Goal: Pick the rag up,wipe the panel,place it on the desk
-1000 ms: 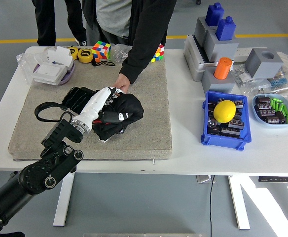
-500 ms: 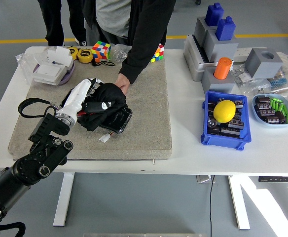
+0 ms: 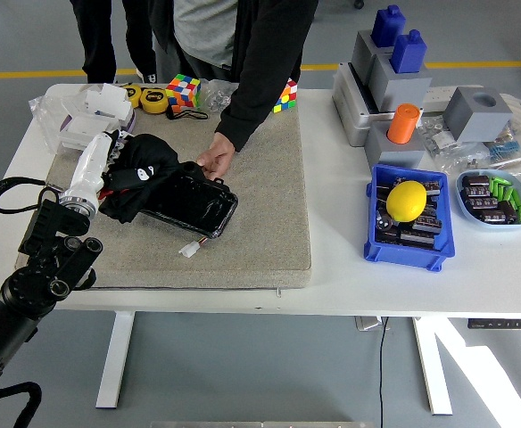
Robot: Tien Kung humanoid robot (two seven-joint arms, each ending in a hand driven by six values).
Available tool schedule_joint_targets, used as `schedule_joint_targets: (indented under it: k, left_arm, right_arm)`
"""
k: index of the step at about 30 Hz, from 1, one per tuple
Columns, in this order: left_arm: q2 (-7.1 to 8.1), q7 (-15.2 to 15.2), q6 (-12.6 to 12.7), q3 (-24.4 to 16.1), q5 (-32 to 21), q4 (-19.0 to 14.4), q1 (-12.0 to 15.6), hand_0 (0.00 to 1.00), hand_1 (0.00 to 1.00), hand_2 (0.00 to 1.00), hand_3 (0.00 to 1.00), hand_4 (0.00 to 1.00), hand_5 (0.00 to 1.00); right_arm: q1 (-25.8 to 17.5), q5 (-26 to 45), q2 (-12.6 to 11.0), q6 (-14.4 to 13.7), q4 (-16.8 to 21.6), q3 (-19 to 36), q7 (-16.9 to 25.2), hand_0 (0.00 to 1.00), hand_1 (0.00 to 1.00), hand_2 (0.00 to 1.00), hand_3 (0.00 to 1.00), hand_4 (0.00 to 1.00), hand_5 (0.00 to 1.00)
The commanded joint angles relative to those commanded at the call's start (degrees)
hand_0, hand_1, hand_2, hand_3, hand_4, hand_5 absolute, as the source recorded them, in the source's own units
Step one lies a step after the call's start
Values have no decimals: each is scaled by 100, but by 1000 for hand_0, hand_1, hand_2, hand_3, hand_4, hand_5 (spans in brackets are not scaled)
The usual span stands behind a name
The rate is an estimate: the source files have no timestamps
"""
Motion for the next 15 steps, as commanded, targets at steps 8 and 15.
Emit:
schedule_joint_targets:
  k: [8,15]
  left_arm:
    - [58,-72,145,-299,3,241,-42,187,242,320,553,676,2]
    - [63,-68,181,-375,30,391,-56,188,243,323,553,676,2]
  right_arm:
    - [-5,-5,6,3,4,-7,0,555,572,504,524,893,397]
    - [-1,2,8,6,19,-17,0,556,574,504,524,892,397]
